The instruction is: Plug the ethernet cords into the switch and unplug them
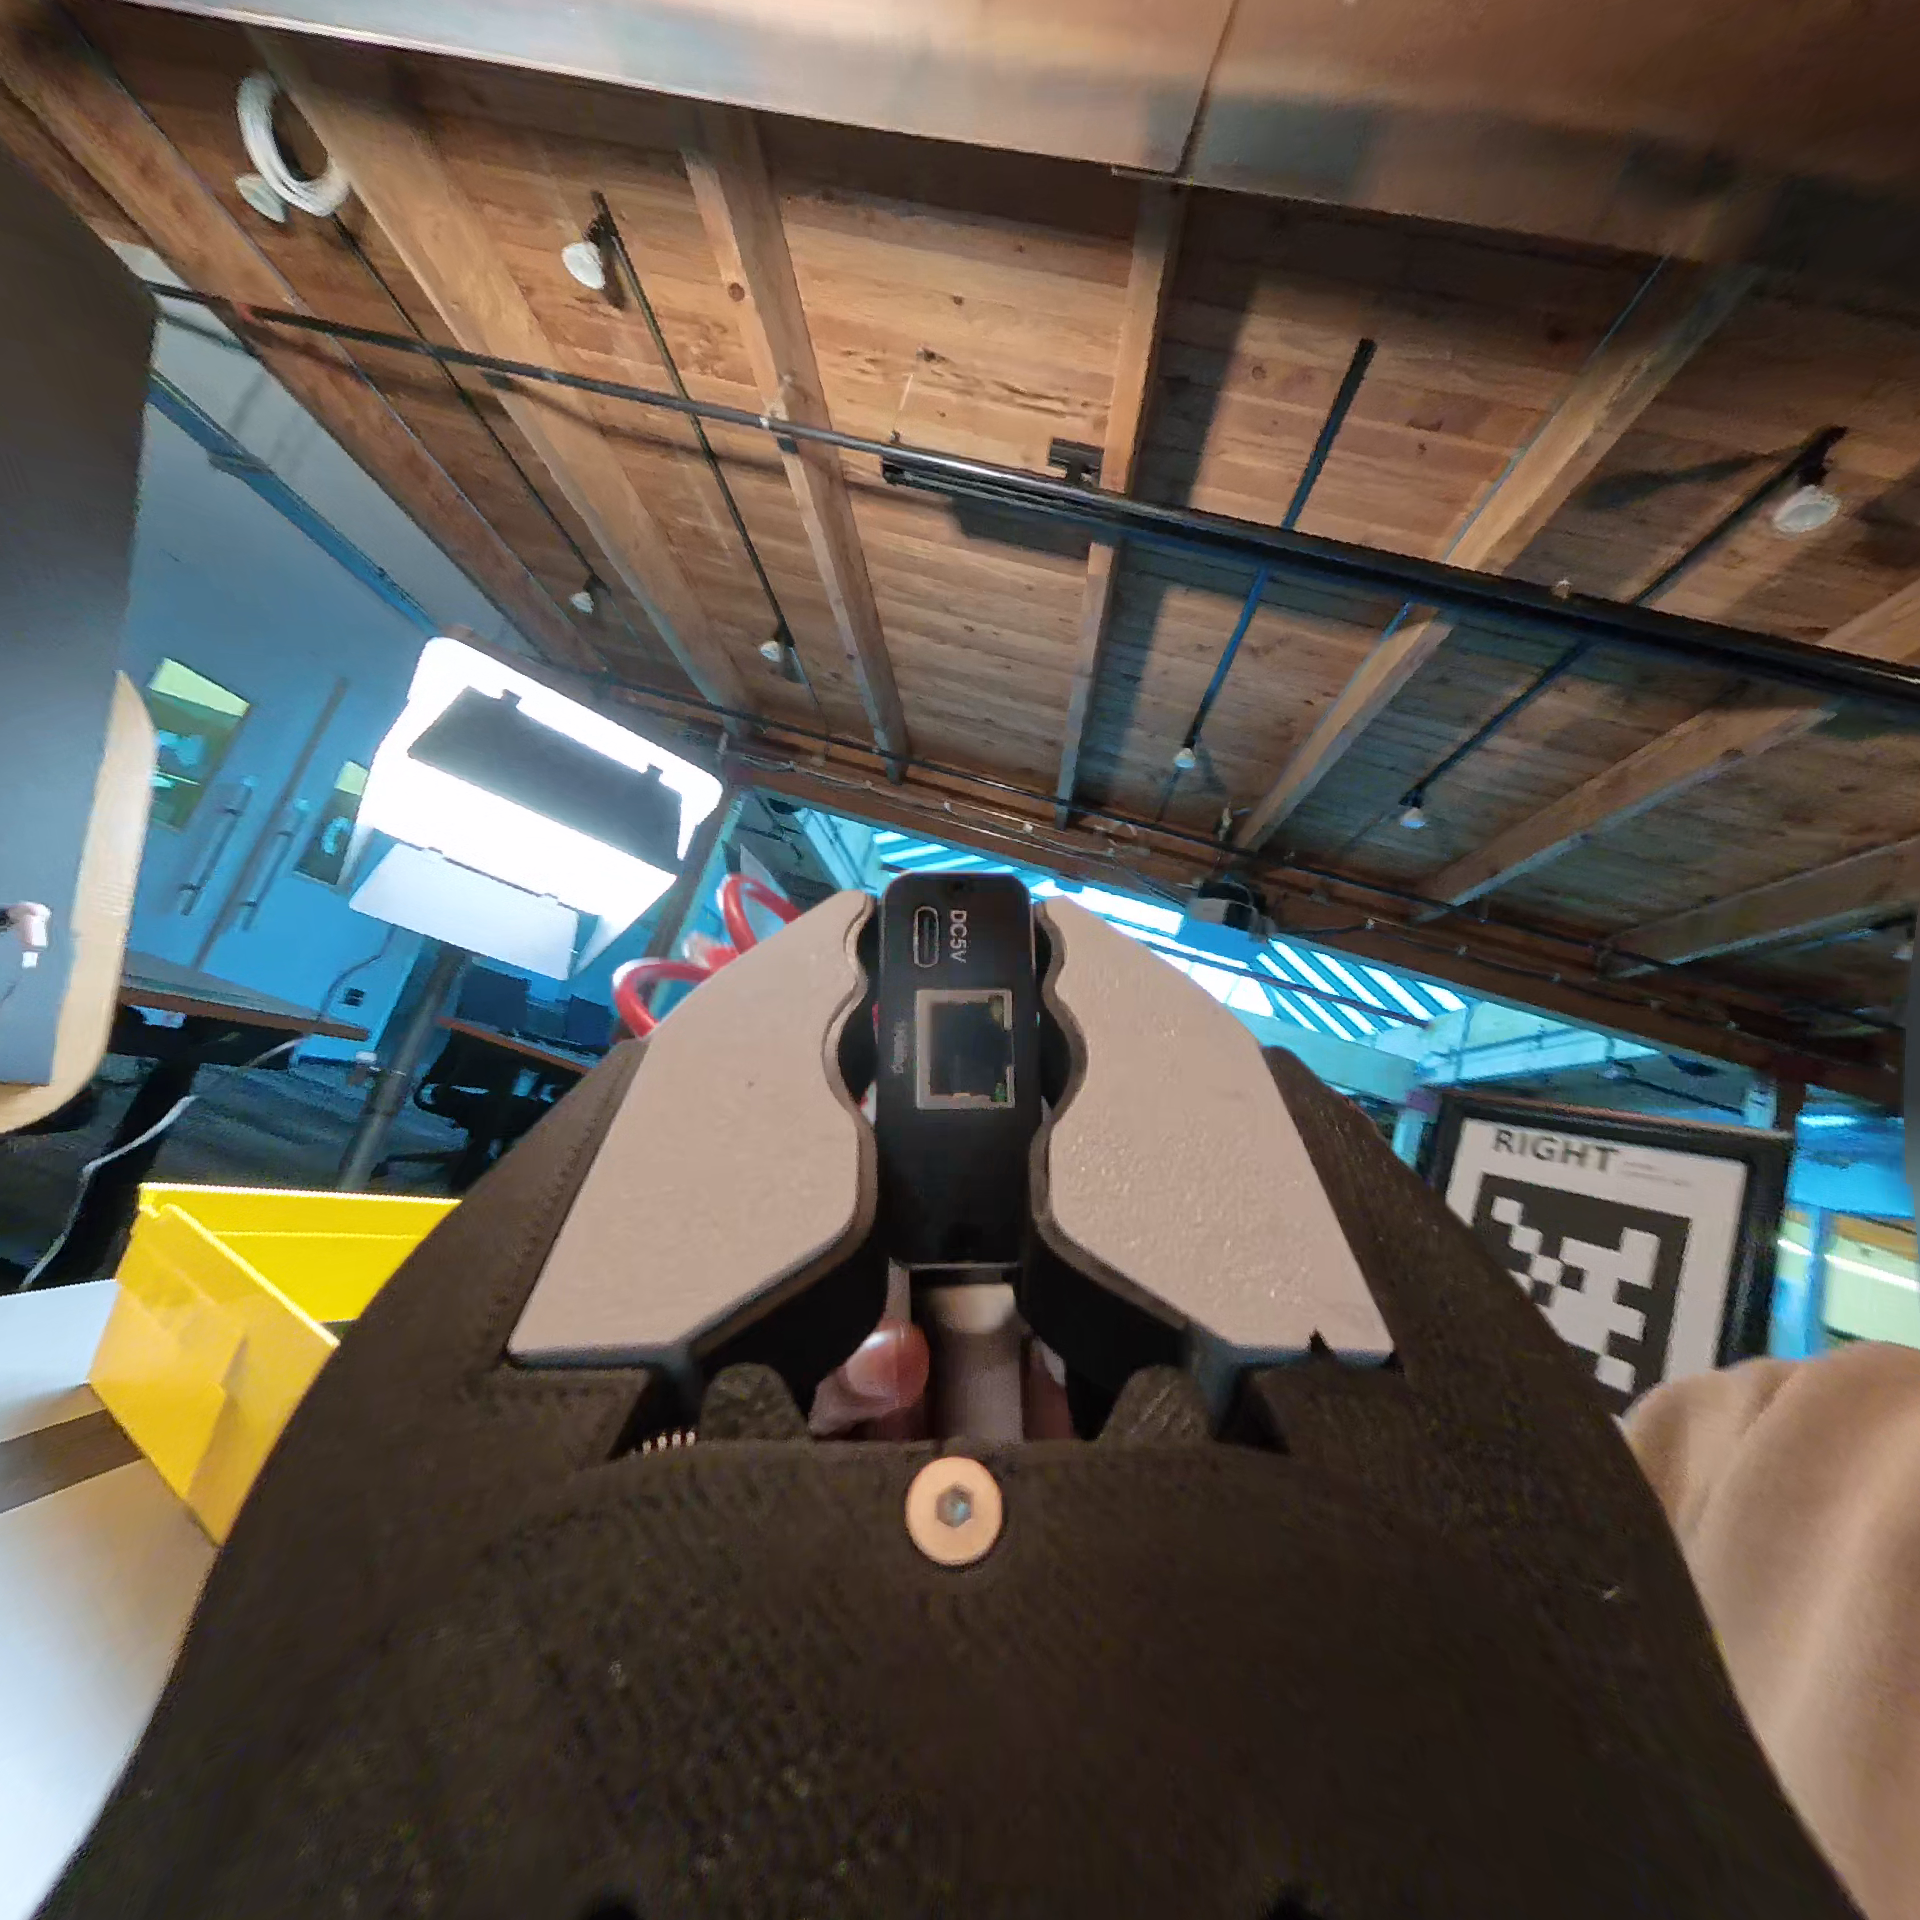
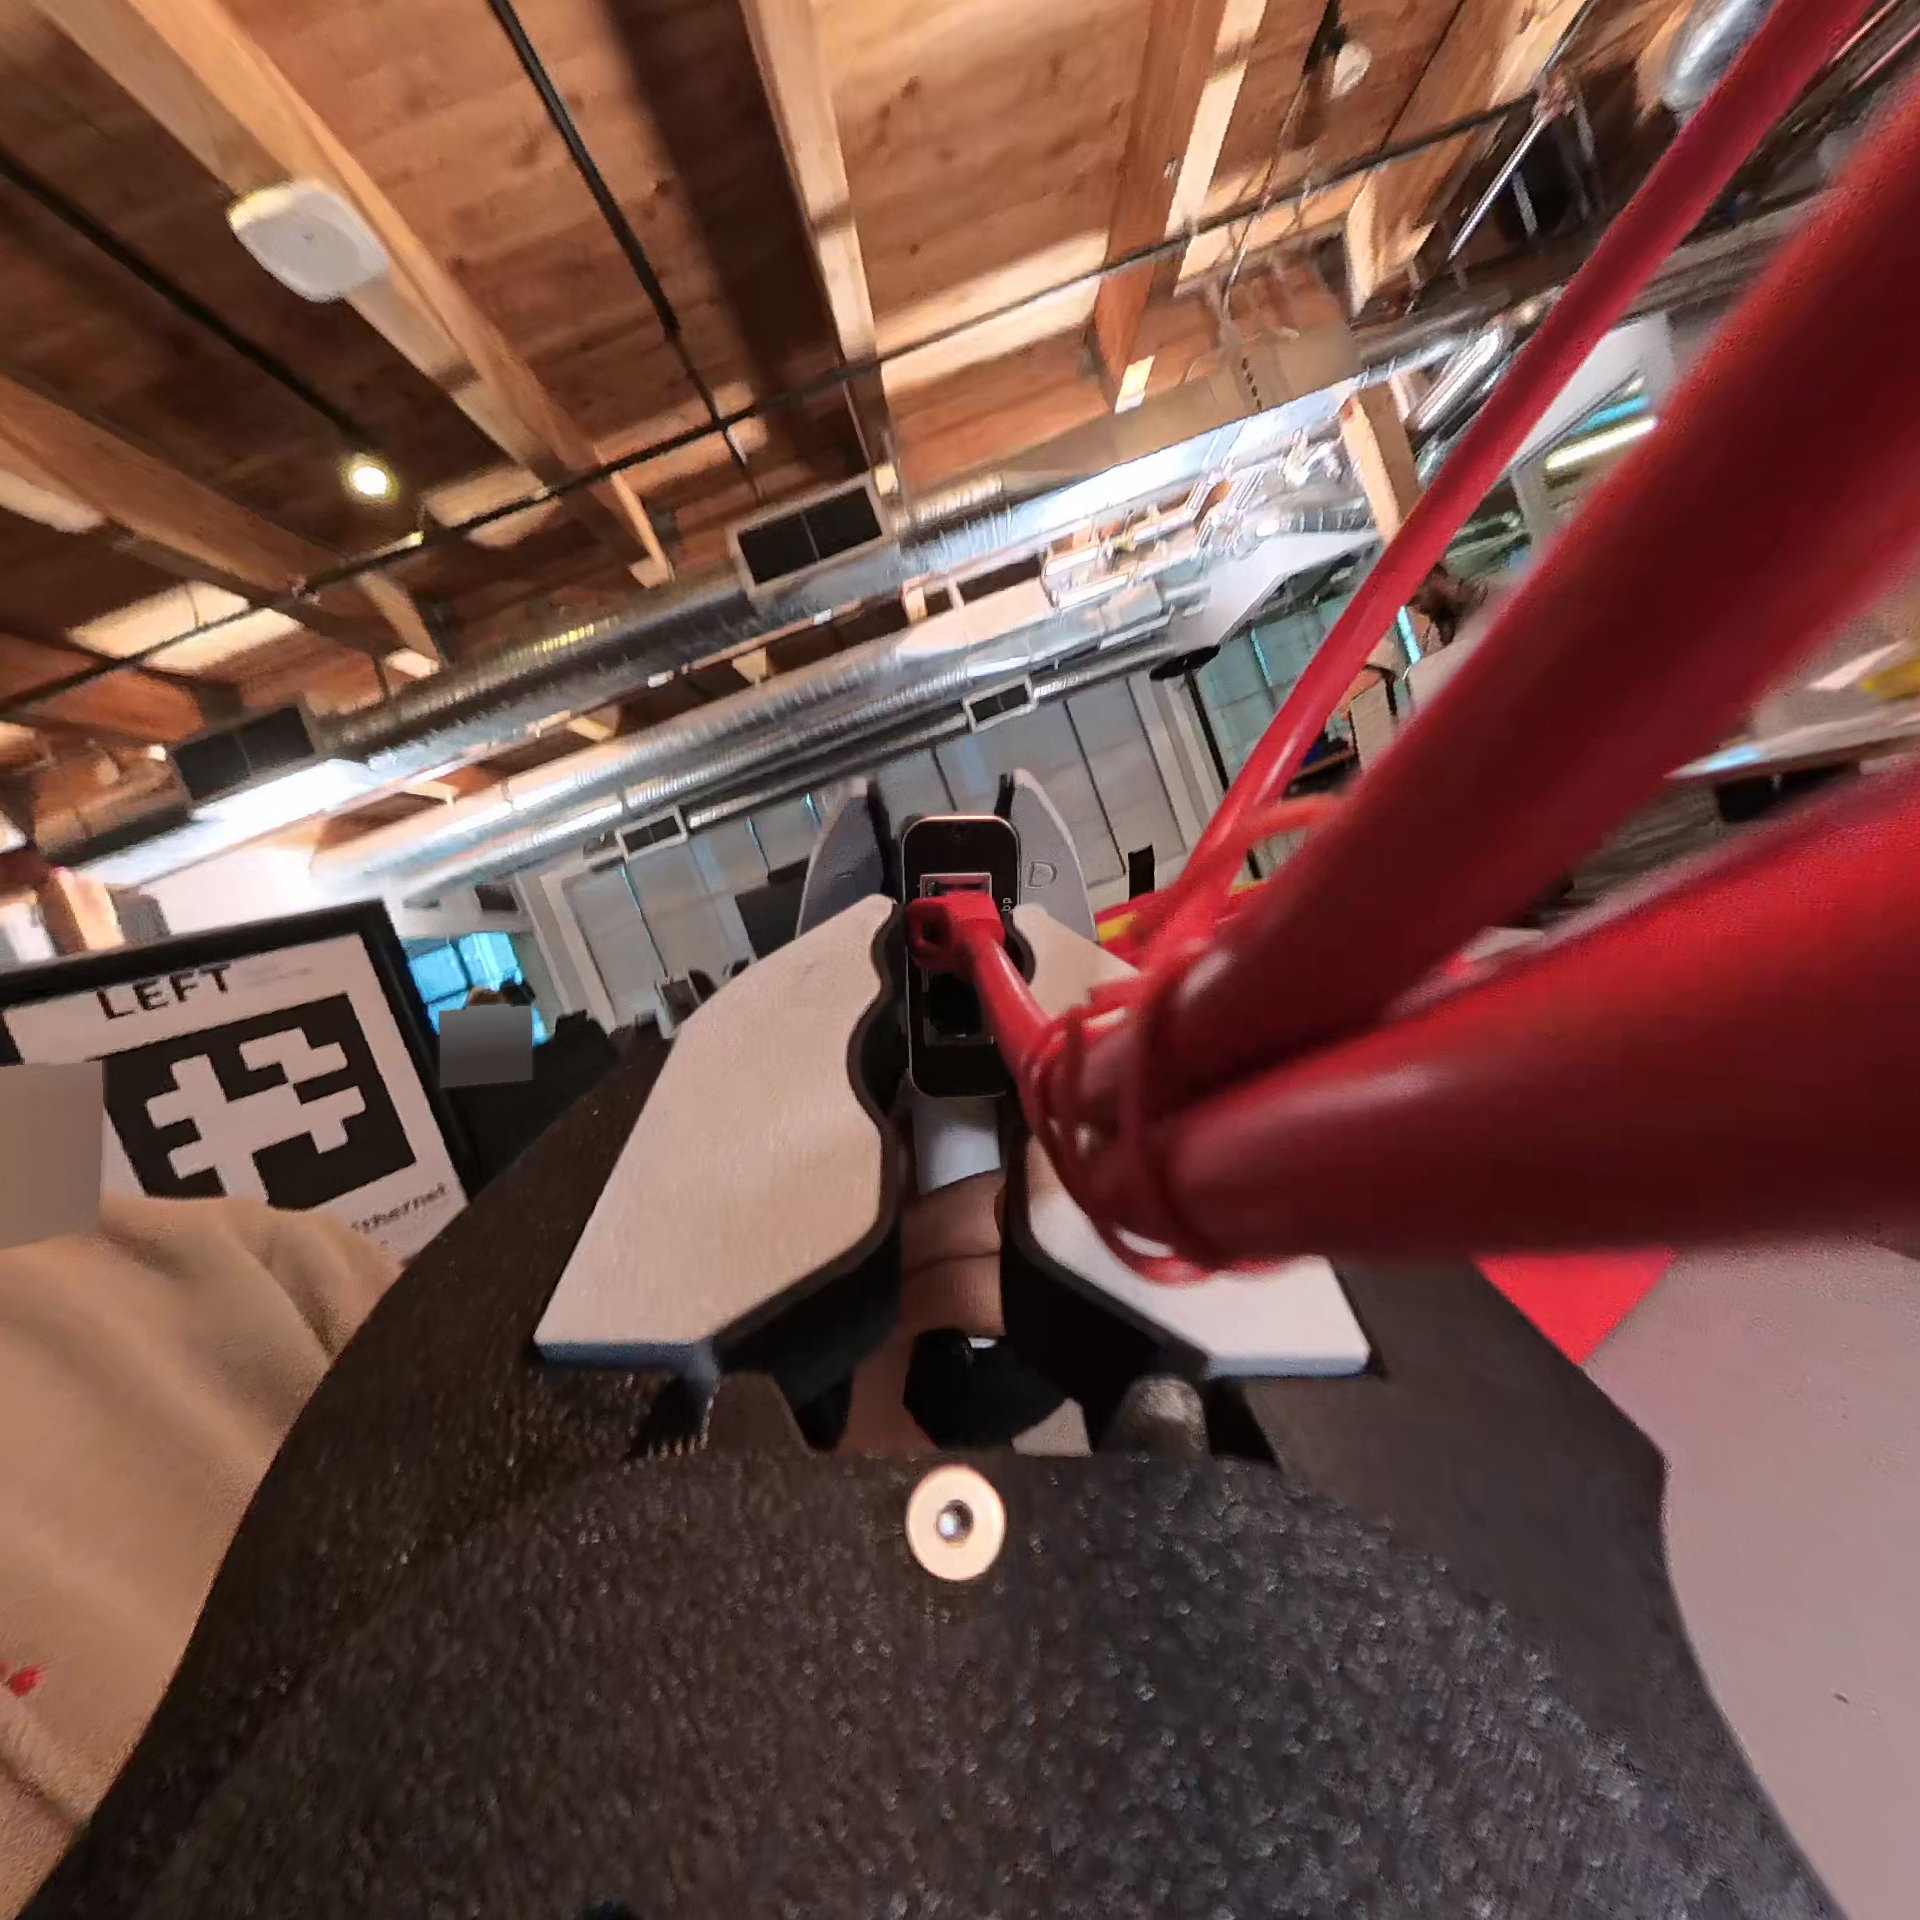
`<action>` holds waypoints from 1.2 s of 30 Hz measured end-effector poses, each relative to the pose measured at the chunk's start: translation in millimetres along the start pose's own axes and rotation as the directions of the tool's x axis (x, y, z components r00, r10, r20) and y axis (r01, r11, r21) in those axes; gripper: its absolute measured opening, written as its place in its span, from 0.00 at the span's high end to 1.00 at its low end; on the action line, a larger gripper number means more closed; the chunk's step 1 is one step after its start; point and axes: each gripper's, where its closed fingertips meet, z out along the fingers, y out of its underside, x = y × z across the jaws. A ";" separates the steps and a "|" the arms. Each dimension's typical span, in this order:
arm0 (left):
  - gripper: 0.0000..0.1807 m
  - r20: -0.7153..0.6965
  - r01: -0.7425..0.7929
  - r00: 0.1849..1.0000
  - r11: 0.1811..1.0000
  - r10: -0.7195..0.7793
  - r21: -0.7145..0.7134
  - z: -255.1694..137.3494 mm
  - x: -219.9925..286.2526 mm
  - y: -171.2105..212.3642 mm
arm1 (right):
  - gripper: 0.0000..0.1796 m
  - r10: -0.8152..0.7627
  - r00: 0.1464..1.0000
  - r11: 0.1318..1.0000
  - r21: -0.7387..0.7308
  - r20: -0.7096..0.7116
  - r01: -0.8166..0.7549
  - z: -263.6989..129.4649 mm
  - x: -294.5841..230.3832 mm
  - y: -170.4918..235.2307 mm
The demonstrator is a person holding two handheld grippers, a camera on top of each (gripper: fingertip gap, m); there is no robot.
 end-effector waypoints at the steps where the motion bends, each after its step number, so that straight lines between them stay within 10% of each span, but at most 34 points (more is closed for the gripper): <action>1: 0.85 -0.017 0.003 1.000 0.999 -0.003 -0.033 1.2 0.0 2.8 | 0.92 0.001 1.000 1.000 -0.026 0.004 -0.001 -1.3 1.0 -3.9; 14: 0.84 -0.019 -0.179 0.979 0.801 0.205 -0.571 -5.6 -13.9 45.6 | 0.91 -0.078 0.997 0.964 -0.253 0.027 0.082 -13.7 7.7 -7.3; 36: 0.85 -0.065 -0.309 0.945 0.812 0.320 -0.495 5.6 12.1 45.4 | 0.91 -0.367 0.927 0.905 -0.198 0.082 0.376 -16.9 -16.1 -23.8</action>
